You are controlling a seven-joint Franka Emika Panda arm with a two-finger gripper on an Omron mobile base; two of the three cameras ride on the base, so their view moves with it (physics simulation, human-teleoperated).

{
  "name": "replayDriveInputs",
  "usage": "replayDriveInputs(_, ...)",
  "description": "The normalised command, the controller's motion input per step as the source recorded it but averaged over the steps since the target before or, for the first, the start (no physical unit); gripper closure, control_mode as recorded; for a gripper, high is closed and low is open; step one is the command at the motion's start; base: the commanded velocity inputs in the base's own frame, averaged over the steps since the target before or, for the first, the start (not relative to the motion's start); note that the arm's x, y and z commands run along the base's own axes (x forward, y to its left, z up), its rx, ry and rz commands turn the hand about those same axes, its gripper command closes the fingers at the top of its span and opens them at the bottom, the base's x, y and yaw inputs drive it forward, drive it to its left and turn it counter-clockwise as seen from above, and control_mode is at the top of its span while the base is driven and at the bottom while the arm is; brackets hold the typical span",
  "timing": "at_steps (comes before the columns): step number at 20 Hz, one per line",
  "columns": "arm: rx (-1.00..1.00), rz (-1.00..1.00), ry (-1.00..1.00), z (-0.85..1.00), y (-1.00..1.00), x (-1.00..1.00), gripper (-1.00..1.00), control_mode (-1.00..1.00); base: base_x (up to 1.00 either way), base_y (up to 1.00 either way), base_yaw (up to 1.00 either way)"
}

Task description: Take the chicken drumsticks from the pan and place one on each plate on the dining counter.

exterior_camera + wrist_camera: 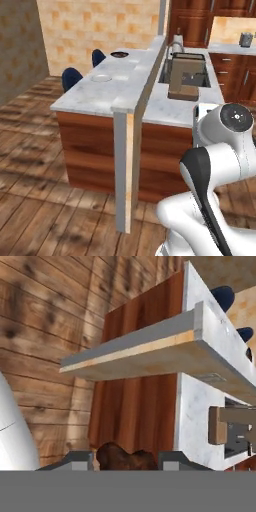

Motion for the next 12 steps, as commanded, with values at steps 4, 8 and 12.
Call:
replayDriveInputs(4,0.0,0.0,0.0,0.0,0.0,0.0,1.0,1.0,0.0,1.0,0.0)
replayDriveInputs(8,0.0,0.0,0.0,0.0,0.0,0.0,1.0,1.0,0.0,1.0,0.0)
replayDriveInputs(12,0.0,0.0,0.0,0.0,0.0,0.0,1.0,1.0,0.13,1.0,0.0)
